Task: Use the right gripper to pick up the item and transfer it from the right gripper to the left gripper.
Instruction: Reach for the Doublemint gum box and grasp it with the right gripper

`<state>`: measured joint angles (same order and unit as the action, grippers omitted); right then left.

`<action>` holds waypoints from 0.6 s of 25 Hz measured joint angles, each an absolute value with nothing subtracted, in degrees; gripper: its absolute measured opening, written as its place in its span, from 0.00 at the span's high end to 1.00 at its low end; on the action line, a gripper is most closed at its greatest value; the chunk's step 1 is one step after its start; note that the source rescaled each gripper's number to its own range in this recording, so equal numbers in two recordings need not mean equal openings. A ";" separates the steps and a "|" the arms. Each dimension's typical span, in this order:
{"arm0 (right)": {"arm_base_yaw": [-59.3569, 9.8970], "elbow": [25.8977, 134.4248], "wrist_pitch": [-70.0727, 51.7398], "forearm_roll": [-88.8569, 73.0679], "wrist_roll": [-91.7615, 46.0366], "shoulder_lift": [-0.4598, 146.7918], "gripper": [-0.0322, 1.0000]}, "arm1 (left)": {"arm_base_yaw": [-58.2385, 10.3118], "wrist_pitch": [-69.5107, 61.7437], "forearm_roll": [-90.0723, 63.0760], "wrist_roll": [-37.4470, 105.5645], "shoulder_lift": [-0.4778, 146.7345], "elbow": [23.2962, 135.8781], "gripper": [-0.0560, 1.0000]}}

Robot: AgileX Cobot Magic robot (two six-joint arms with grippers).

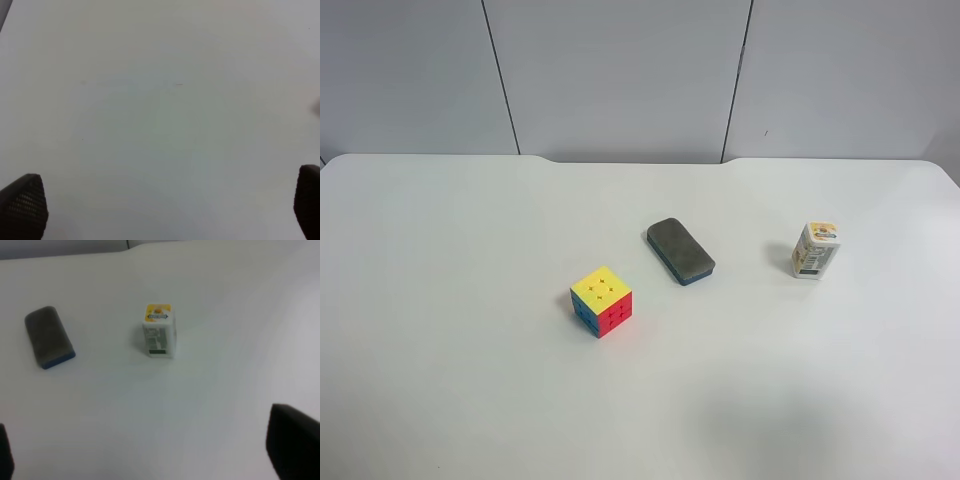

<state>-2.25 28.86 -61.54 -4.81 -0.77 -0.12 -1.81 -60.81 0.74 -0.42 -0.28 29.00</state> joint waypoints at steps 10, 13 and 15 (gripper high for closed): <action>-2.25 28.86 -61.54 -4.81 -0.77 -0.12 0.00 | -1.81 -60.81 0.74 -0.42 -0.28 29.00 0.00; -2.25 28.86 -61.54 -4.81 -0.77 -0.12 0.00 | -1.81 -60.81 0.74 -0.42 -0.28 29.00 0.00; -2.25 28.86 -61.54 -4.81 -0.77 -0.12 0.00 | -1.81 -60.81 0.74 -0.42 -0.28 29.00 0.00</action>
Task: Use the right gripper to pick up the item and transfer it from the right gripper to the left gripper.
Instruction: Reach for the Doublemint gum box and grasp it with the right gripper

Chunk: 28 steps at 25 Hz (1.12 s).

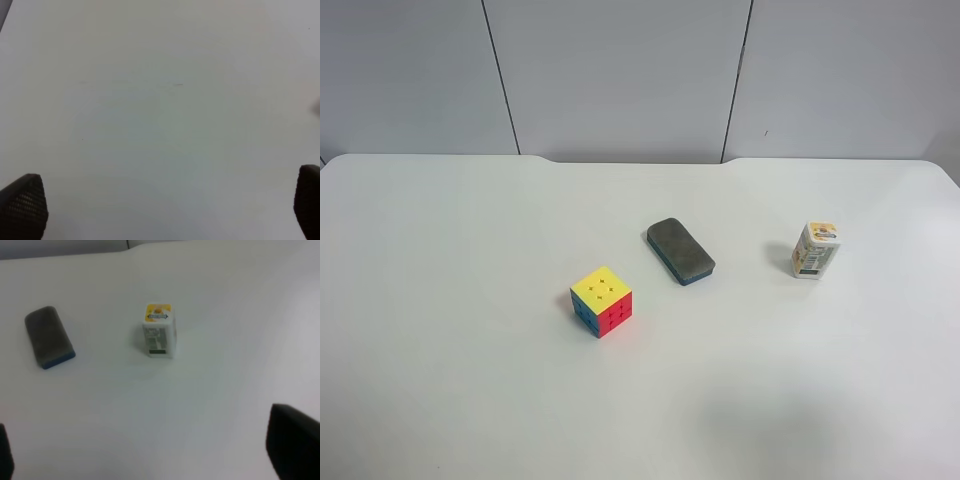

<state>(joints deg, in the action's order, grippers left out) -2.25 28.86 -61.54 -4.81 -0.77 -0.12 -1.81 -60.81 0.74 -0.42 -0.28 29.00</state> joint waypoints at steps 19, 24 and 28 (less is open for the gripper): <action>-2.25 28.86 -61.54 -4.81 -0.77 -0.12 0.00 | -1.81 -60.81 0.74 -0.42 -0.28 29.00 0.00; -2.25 28.86 -61.54 -4.81 -0.77 -0.12 0.00 | -1.81 -60.81 0.74 -0.42 -0.28 29.00 0.00; -2.25 28.86 -61.54 -4.81 -0.77 -0.12 0.00 | -1.81 -60.81 0.74 -0.42 -0.28 29.00 0.00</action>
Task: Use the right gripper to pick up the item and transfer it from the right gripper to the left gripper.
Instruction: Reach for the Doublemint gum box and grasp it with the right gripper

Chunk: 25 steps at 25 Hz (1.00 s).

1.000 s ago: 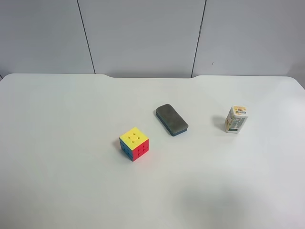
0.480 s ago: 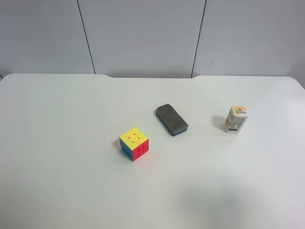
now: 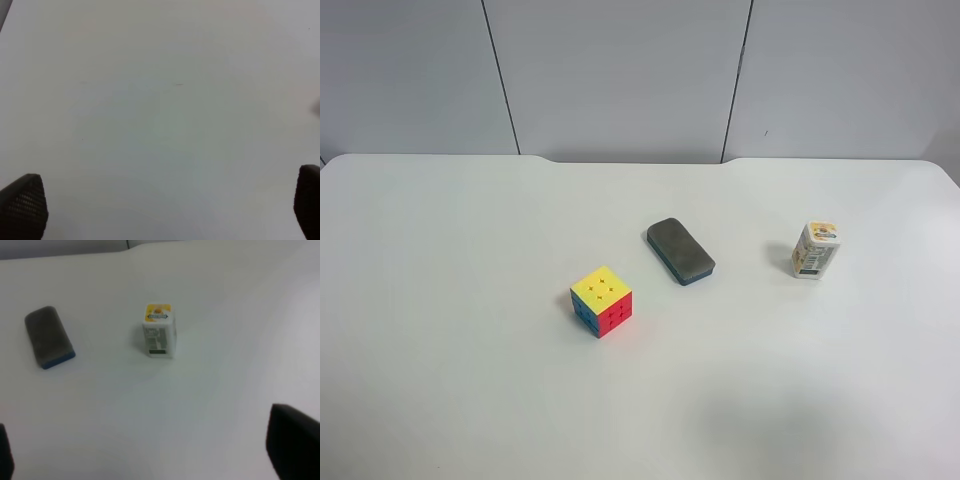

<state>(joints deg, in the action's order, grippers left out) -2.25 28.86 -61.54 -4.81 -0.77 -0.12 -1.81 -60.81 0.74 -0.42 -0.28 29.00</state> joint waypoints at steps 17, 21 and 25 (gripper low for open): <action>-2.56 36.15 -56.11 -4.81 -0.93 28.76 0.00 | -1.81 -60.81 0.74 -0.42 -0.28 29.00 0.00; -4.48 40.14 -53.80 -4.75 -0.94 34.72 0.00 | -1.81 -60.81 0.74 -0.42 -0.28 29.00 0.00; -4.95 45.32 -53.45 -4.75 -1.00 41.42 0.00 | -1.81 -60.81 0.74 -0.42 -0.28 29.00 0.00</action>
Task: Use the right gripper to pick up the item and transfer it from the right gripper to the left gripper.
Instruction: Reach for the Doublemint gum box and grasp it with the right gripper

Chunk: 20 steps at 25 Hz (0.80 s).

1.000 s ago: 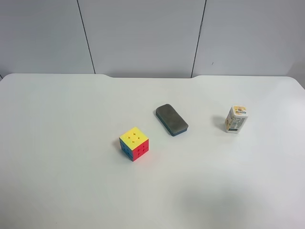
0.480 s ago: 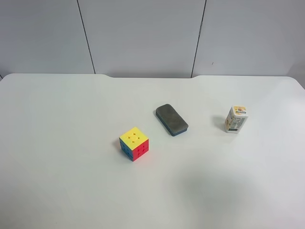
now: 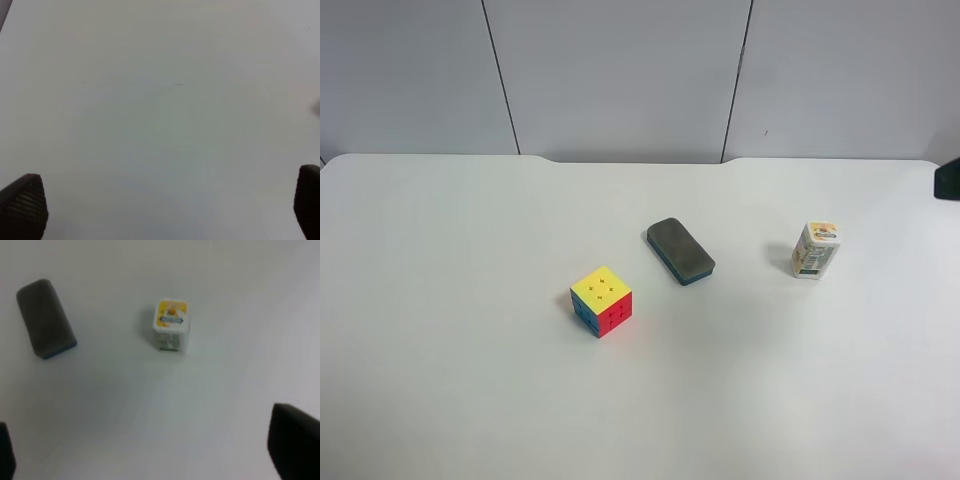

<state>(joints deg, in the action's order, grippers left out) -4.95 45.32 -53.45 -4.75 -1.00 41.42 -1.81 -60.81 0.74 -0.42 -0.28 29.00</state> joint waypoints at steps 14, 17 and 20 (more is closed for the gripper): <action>-5.14 59.91 -55.60 -4.73 1.09 61.29 0.00 | -1.81 -60.81 0.74 -0.42 -0.28 29.00 0.00; -7.02 61.59 -56.25 -3.59 1.13 64.90 0.00 | -1.81 -60.81 0.74 -0.42 -0.28 29.00 0.00; -10.24 63.25 -57.92 -0.72 1.21 68.50 0.00 | -1.81 -60.81 0.74 -0.42 -0.28 29.00 0.00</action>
<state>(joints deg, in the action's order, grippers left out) -10.24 63.25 -57.92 -0.72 1.21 68.50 -1.81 -60.81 0.74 -0.42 -0.28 29.00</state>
